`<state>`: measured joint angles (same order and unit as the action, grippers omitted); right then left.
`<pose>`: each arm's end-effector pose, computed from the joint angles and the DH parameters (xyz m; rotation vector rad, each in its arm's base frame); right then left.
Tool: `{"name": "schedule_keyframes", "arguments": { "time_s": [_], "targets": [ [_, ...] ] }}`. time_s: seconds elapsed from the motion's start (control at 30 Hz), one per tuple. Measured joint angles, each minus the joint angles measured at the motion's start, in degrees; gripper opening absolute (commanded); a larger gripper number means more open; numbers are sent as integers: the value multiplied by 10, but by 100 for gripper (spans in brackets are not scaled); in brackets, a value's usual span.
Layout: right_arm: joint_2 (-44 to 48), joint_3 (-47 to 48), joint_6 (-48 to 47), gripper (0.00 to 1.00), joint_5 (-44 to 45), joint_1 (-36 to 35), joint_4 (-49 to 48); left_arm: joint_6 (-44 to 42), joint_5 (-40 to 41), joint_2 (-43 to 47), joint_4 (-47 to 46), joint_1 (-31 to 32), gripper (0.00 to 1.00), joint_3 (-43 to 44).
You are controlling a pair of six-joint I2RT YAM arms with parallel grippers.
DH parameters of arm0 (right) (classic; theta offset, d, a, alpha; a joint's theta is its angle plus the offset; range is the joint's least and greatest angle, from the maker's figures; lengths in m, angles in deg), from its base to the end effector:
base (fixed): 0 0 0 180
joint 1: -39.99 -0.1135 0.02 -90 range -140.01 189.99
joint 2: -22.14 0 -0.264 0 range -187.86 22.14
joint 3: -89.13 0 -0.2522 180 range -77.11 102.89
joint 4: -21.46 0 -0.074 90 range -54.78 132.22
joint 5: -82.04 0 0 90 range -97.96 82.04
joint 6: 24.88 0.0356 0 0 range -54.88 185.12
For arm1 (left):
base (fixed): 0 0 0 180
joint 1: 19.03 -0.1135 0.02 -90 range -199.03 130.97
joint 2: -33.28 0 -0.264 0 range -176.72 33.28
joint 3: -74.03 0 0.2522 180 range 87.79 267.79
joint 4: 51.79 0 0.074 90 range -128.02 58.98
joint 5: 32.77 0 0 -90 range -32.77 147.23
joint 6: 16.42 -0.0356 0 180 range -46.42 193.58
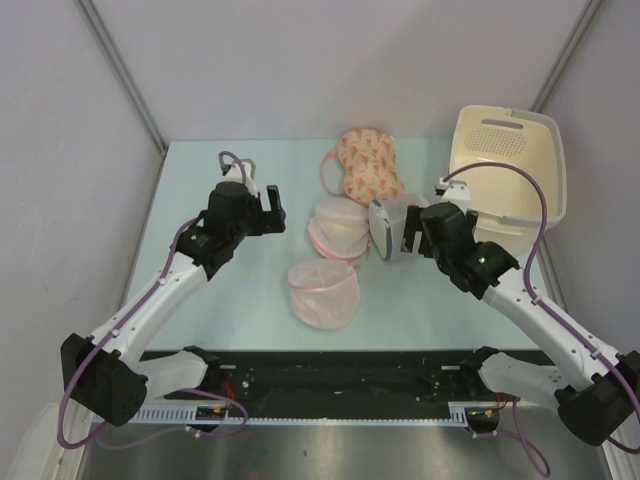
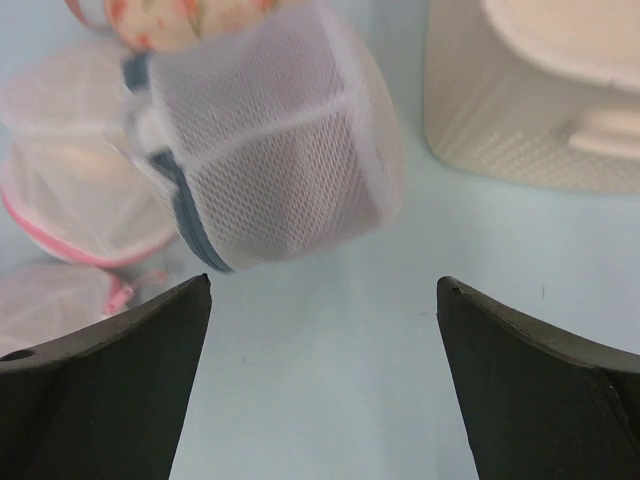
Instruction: Unzip the laundry bag and remove the bra
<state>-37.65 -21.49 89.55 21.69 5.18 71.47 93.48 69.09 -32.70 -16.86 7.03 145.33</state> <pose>0.1872 0.1087 0.3156 0.0674 2.1684 -0.0039 0.2352 -0.1069 0.3242 -0.0138 2.0870 -0.2741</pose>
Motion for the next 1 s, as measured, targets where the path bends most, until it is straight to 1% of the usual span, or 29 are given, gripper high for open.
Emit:
{"name": "schedule_keyframes", "arguments": {
  "time_s": [0.1, 0.2, 0.33, 0.53, 0.67, 0.77, 0.97, 1.0],
  "targets": [
    [-13, 46, -15, 100, 16, 4, -20, 4, 0, 0, 0, 0, 100, 0],
    [-43, 102, -37, 100, 38, 23, -61, 7, 0, 0, 2, 0, 100, 0],
    [-95, 164, -63, 100, 45, 82, -104, 7, 0, 1, 10, 0, 100, 0],
    [-206, 233, -71, 100, 2, 196, -128, 11, 0, 12, 15, 0, 100, -7],
    [-285, 268, -70, 100, -36, 242, -121, 12, 0, 13, 17, 0, 100, -7],
    [-342, 288, -70, 100, -65, 262, -114, 12, 0, 13, 21, 0, 100, -7],
    [-425, 334, -70, 100, -105, 281, -97, 12, 0, 13, 24, 0, 100, -7],
    [-439, 347, -70, 98, -109, 283, -94, 12, 0, 13, 26, 0, 100, -7]
  ]
}}
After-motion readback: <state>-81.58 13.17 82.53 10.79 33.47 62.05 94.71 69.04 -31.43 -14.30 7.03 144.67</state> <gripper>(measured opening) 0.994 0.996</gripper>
